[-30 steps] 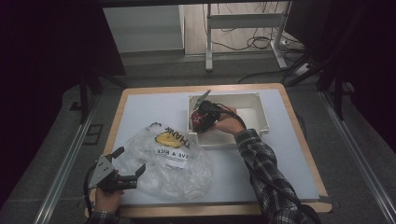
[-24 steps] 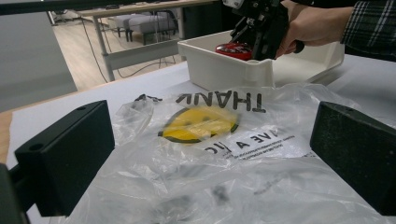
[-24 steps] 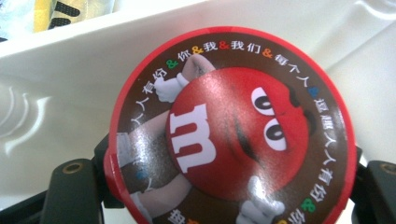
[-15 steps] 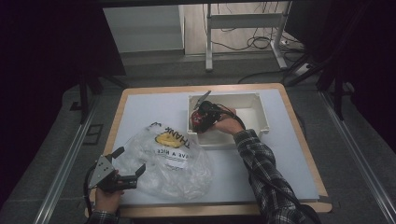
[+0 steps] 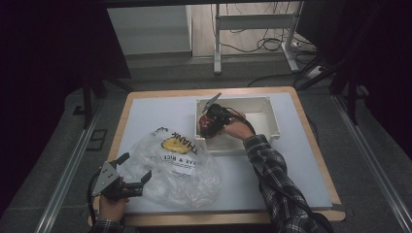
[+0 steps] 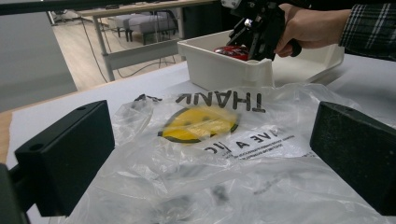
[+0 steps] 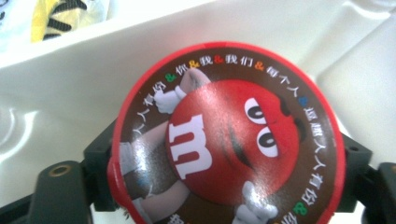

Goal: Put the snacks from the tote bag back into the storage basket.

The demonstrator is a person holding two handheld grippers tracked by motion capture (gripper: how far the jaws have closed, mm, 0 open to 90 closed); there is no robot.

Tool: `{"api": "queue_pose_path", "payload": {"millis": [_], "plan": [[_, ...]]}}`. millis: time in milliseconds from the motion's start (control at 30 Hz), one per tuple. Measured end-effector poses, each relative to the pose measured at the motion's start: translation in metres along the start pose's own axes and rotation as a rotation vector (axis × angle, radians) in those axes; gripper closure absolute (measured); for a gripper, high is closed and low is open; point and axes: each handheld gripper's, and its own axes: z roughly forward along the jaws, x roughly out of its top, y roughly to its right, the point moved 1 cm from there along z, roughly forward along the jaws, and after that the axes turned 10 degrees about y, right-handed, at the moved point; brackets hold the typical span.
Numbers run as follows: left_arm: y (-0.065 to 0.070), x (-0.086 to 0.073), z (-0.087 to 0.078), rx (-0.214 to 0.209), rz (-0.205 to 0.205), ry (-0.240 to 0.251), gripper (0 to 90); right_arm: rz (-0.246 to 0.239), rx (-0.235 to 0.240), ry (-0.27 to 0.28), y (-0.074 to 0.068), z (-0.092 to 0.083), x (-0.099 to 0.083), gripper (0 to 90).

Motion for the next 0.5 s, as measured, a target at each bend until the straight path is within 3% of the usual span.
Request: {"api": "queue_pose_path", "payload": {"millis": [500], "plan": [[0.0003,0.0001,0.0001,0.000,0.002,-0.001,0.0,-0.005,-0.009,0.005,-0.0022,-0.0020,0.0004,10.6]]}}
